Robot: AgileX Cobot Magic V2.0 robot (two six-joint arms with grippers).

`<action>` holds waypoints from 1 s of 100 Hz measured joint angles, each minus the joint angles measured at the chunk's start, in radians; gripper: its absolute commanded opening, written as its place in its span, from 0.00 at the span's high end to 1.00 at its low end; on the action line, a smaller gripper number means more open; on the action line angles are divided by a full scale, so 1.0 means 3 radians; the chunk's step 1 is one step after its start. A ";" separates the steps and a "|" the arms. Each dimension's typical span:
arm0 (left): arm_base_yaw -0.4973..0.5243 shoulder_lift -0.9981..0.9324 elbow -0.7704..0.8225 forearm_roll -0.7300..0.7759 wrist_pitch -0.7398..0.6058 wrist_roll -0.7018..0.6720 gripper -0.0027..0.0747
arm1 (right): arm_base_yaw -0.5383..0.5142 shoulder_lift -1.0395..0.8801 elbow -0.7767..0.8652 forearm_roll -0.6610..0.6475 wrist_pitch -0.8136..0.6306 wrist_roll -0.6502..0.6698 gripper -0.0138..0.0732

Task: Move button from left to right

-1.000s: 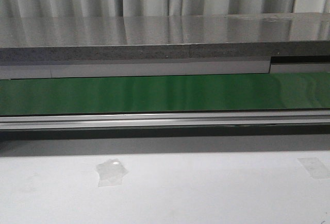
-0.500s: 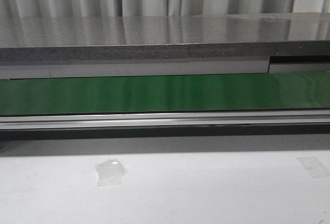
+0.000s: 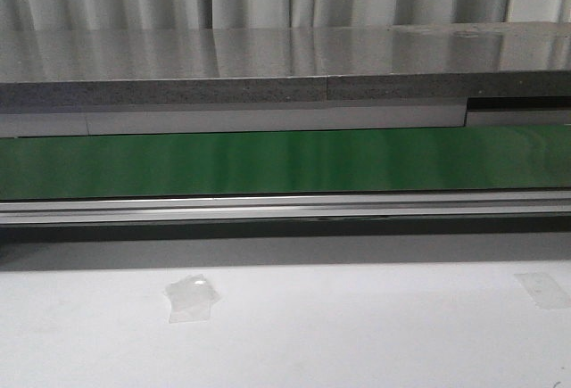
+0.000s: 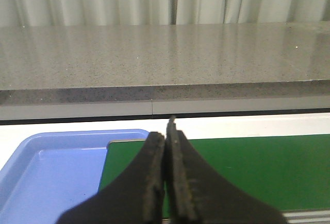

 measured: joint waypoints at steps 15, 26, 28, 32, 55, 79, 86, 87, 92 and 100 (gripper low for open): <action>0.0000 0.0000 0.0000 0.0000 0.0000 0.0000 0.99 | 0.0074 -0.0519 0.0626 0.0013 -0.0398 0.0000 0.17; 0.0000 0.0000 0.0000 0.0000 0.0000 0.0000 0.99 | 0.0113 -0.0893 0.1068 0.0037 -0.0628 0.0000 0.17; 0.0000 0.0000 0.0000 0.0000 0.0000 0.0000 0.99 | 0.0121 -0.0969 0.1146 0.0044 -0.0660 0.0000 0.17; 0.0000 0.0000 0.0000 0.0000 0.0000 0.0000 0.99 | 0.0144 -0.1124 0.1301 0.0064 -0.0723 0.0000 0.17; 0.0000 0.0000 0.0000 0.0000 0.0000 0.0000 0.99 | 0.0267 -0.1984 0.2045 0.0116 -0.1094 0.0000 0.17; 0.0000 0.0000 0.0000 0.0000 0.0000 0.0000 0.99 | 0.0311 -0.2802 0.2356 0.0283 -0.1033 0.0000 0.17; 0.0000 0.0000 0.0000 0.0000 0.0000 0.0000 0.99 | 0.0311 -0.2979 0.2382 0.0296 -0.0916 0.0000 0.17; 0.0000 0.0000 0.0000 0.0000 0.0000 0.0000 0.99 | 0.0311 -0.2994 0.2388 0.0296 -0.0906 0.0000 0.17; 0.0000 0.0000 0.0000 0.0000 0.0000 0.0000 0.99 | 0.0311 -0.3104 0.2395 0.0304 -0.0860 0.0000 0.17; 0.0000 0.0000 0.0000 0.0000 0.0000 0.0000 0.99 | 0.0311 -0.3205 0.2397 0.0312 -0.0829 0.0000 0.17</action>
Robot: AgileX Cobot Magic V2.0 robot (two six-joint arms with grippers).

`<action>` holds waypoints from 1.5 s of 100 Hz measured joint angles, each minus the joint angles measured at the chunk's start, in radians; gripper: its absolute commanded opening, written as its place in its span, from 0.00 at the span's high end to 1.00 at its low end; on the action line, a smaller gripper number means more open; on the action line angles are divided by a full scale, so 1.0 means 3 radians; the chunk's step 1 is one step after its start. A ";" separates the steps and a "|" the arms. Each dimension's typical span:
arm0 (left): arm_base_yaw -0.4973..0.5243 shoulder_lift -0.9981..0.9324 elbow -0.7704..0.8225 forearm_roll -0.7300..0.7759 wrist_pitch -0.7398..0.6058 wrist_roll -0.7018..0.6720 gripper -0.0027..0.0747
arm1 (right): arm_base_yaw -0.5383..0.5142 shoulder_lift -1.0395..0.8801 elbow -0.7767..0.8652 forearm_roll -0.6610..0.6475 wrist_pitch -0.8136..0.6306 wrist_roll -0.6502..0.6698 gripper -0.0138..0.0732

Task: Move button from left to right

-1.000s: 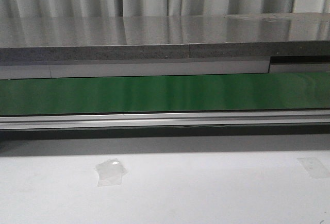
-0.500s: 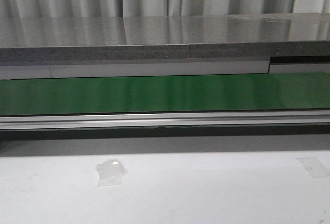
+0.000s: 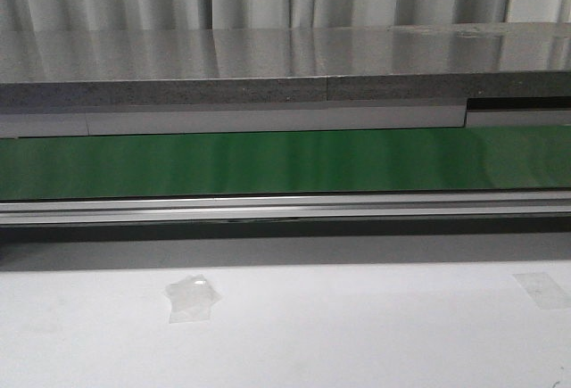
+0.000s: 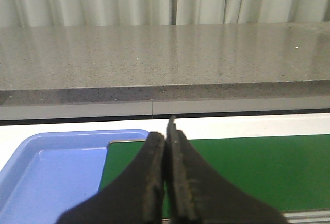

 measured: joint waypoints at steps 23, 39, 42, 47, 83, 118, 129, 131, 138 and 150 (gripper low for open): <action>0.0000 0.0000 0.0000 0.0000 0.0000 0.0000 0.99 | 0.0000 -0.0040 0.0005 0.0002 0.0008 0.0000 0.18; 0.0000 0.0000 0.0000 0.0000 0.0000 0.0000 0.99 | 0.0000 -0.0040 0.0005 0.0002 0.0008 0.0000 0.40; 0.0000 0.0000 0.0000 0.0000 0.0000 0.0000 0.99 | 0.0000 -0.0040 0.0005 0.0002 0.0008 0.0000 0.46; 0.0000 0.0000 0.0000 0.0000 0.0000 0.0000 0.99 | 0.0000 -0.0040 0.0005 0.0002 0.0008 0.0000 0.57; 0.0000 0.0000 0.0000 0.0000 0.0000 0.0000 0.99 | 0.0000 -0.0040 0.0005 0.0002 0.0018 0.0000 0.92; 0.0000 0.0000 0.0000 0.0000 0.0000 0.0000 0.99 | 0.0000 -0.0040 0.0005 0.0002 0.0027 0.0000 0.92; 0.0000 0.0000 0.0000 0.0000 0.0000 0.0000 0.99 | 0.0000 -0.0040 0.0005 0.0002 0.0027 0.0000 0.92; 0.0000 0.0000 0.0000 0.0000 0.0000 0.0000 0.99 | 0.0000 -0.0040 0.0005 0.0002 0.0027 0.0000 0.92; 0.0000 0.0000 0.0000 0.0000 0.0000 0.0000 0.99 | 0.0000 -0.0040 0.0005 0.0002 0.0027 0.0000 0.92; 0.0000 0.0000 0.0000 0.0000 0.0000 0.0000 0.99 | 0.0000 -0.0040 0.0005 0.0002 0.0027 0.0000 0.92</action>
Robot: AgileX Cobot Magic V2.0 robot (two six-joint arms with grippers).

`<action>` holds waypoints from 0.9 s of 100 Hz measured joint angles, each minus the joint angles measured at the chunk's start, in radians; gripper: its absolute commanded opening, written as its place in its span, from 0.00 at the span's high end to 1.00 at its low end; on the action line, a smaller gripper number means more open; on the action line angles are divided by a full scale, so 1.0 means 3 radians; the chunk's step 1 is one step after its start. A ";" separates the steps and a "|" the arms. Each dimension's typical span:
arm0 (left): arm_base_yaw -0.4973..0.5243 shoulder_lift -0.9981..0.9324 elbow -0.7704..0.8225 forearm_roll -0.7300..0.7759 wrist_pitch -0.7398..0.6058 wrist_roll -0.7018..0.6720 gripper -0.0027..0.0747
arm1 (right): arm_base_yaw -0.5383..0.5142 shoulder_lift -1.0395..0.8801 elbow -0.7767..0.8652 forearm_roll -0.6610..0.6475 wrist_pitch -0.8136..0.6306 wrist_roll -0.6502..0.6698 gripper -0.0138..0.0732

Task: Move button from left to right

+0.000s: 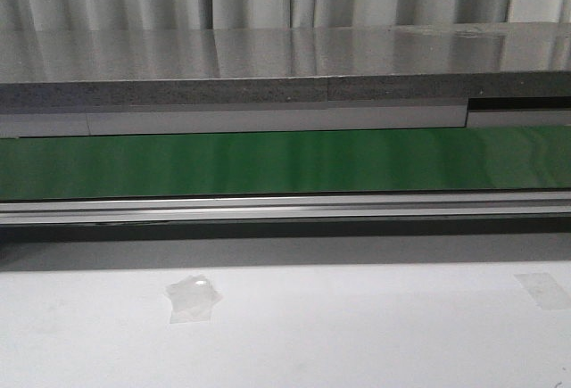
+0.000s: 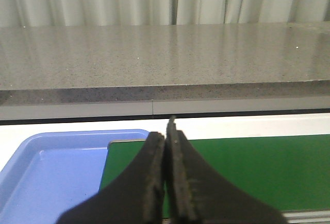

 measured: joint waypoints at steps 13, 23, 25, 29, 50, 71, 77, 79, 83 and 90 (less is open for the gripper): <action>0.0000 0.0000 0.0000 0.0000 0.0000 0.0000 0.99 | 0.0000 0.0000 0.0008 0.0000 0.0000 0.0005 0.92; 0.0000 0.0000 0.0000 0.0000 0.0000 0.0000 0.99 | 0.0000 -0.0015 0.0038 -0.0034 0.0000 0.0095 0.92; 0.0000 0.0000 0.0000 0.0000 0.0000 0.0000 0.99 | 0.0000 -0.0022 0.0046 -0.0068 0.0000 0.0140 0.92; 0.0000 0.0000 0.0000 0.0000 0.0000 0.0000 0.99 | 0.0006 -0.0052 0.0078 -0.0151 0.0000 0.0270 0.92; 0.0000 0.0000 0.0000 0.0000 0.0000 0.0000 0.99 | 0.0006 -0.0359 0.0371 -0.0915 -0.0240 0.1196 0.92; 0.0000 0.0000 0.0000 0.0000 0.0000 0.0000 0.99 | 0.0006 -0.0769 0.0800 -0.1081 -0.0306 0.1419 0.92; 0.0000 0.0000 0.0000 0.0000 0.0000 0.0000 0.99 | 0.0006 -0.0885 0.0926 -0.1085 -0.0306 0.1426 0.92; 0.0000 0.0000 0.0000 0.0000 0.0000 0.0000 0.99 | 0.0006 -0.0929 0.0966 -0.1085 -0.0312 0.1432 0.92; 0.0000 0.0000 0.0000 0.0000 0.0000 0.0000 0.99 | 0.0006 -0.1015 0.1041 -0.1085 -0.0312 0.1432 0.92; 0.0000 0.0000 0.0000 0.0000 0.0000 0.0000 0.99 | 0.0006 -0.1155 0.1158 -0.1085 -0.0312 0.1439 0.92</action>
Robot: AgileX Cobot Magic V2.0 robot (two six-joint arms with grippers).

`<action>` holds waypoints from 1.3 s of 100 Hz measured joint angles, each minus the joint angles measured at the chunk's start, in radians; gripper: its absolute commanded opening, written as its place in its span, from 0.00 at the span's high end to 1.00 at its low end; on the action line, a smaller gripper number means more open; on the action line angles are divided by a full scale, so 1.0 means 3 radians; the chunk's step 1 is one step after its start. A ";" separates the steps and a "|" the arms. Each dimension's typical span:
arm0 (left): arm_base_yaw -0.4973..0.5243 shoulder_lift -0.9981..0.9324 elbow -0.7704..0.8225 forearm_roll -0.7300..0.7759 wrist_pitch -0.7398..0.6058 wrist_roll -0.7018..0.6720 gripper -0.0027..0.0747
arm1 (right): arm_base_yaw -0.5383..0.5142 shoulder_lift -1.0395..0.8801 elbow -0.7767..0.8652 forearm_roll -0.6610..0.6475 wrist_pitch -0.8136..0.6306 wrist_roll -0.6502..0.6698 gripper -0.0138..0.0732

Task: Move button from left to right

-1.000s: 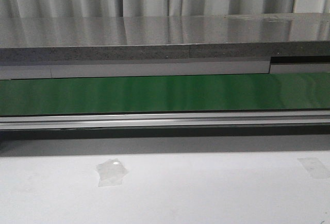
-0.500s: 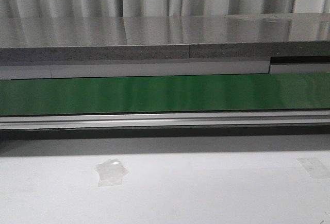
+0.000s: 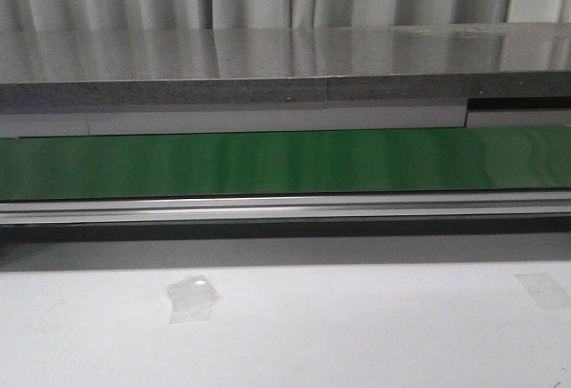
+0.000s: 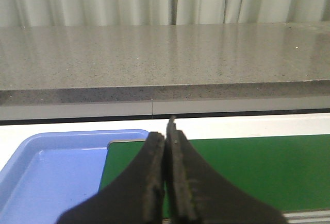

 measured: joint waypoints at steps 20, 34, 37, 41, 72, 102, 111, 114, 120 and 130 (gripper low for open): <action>0.0000 0.0000 0.0000 0.0000 0.0000 0.0000 0.99 | 0.0000 -0.0148 0.0261 0.0000 -0.0062 0.0000 0.92; 0.0000 0.0000 0.0000 0.0000 0.0000 0.0000 0.99 | 0.0000 -0.0148 0.0279 0.0000 -0.0062 0.0000 0.92; 0.0000 0.0000 0.0000 0.0000 0.0000 0.0000 0.99 | 0.0000 -0.0148 0.0279 0.0000 -0.0062 0.0000 0.92; 0.0000 0.0000 0.0000 0.0000 0.0000 0.0000 0.99 | 0.0000 -0.0148 0.0279 0.0000 -0.0062 0.0000 0.92; 0.0000 0.0000 0.0000 0.0000 0.0000 0.0000 0.99 | 0.0000 -0.0148 0.0279 0.0000 -0.0062 0.0000 0.92; 0.0000 0.0000 0.0000 0.0000 0.0000 0.0000 0.99 | 0.0000 -0.0148 0.0279 0.0000 -0.0062 0.0000 0.92; 0.0000 0.0000 0.0000 0.0000 0.0000 0.0000 0.99 | 0.0000 -0.0148 0.0279 0.0000 -0.0062 0.0000 0.92; 0.0000 0.0000 0.0000 0.0000 0.0000 0.0000 0.99 | 0.0000 -0.0148 0.0279 0.0000 -0.0062 0.0000 0.92; 0.0000 0.0000 0.0000 0.0000 0.0000 0.0000 0.99 | 0.0000 -0.0148 0.0279 0.0000 -0.0062 0.0005 0.92; 0.0000 0.0000 0.0000 0.0000 0.0000 0.0000 0.99 | 0.0000 -0.0148 0.0279 0.0000 -0.0062 0.0005 0.92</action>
